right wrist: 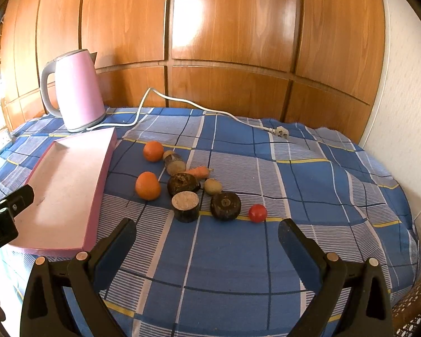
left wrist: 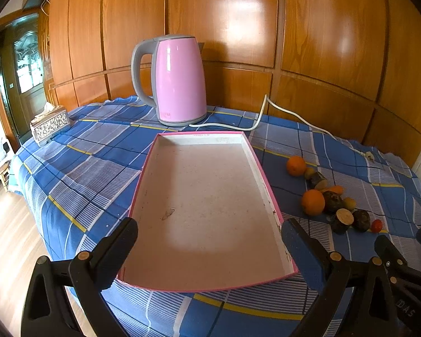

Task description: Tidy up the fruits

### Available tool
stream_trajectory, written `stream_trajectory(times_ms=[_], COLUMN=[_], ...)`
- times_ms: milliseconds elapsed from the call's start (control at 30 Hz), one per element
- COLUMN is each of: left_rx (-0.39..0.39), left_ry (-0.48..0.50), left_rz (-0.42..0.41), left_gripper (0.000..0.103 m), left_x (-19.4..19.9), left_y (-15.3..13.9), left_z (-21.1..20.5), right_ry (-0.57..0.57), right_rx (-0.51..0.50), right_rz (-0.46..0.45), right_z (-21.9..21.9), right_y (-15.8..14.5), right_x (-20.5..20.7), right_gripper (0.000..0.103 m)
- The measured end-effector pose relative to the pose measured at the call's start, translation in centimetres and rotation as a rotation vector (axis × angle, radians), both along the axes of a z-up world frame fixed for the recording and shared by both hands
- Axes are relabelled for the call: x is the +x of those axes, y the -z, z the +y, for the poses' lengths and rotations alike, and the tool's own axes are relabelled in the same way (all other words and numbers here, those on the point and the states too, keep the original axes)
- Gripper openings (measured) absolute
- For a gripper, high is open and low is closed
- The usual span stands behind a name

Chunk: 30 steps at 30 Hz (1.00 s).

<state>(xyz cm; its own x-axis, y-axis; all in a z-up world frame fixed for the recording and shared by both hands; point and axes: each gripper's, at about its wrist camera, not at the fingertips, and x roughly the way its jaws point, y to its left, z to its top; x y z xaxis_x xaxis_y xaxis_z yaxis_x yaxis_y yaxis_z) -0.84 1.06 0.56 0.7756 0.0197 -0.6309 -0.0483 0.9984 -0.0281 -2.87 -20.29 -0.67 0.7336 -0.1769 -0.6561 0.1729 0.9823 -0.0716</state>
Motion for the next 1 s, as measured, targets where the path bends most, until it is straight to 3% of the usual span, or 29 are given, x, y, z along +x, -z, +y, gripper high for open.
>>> stream_trajectory(times_ms=[1000], left_rx=[0.005], left_ry=[0.011], left_rz=[-0.004], left_gripper=[0.103], left_x=[-0.40], left_y=[-0.37], left_z=[-0.68], right_ry=[0.004], right_rx=[-0.005], right_rz=[-0.006], right_z=[0.13], right_y=[-0.21], right_x=[-0.31], right_gripper=[0.103])
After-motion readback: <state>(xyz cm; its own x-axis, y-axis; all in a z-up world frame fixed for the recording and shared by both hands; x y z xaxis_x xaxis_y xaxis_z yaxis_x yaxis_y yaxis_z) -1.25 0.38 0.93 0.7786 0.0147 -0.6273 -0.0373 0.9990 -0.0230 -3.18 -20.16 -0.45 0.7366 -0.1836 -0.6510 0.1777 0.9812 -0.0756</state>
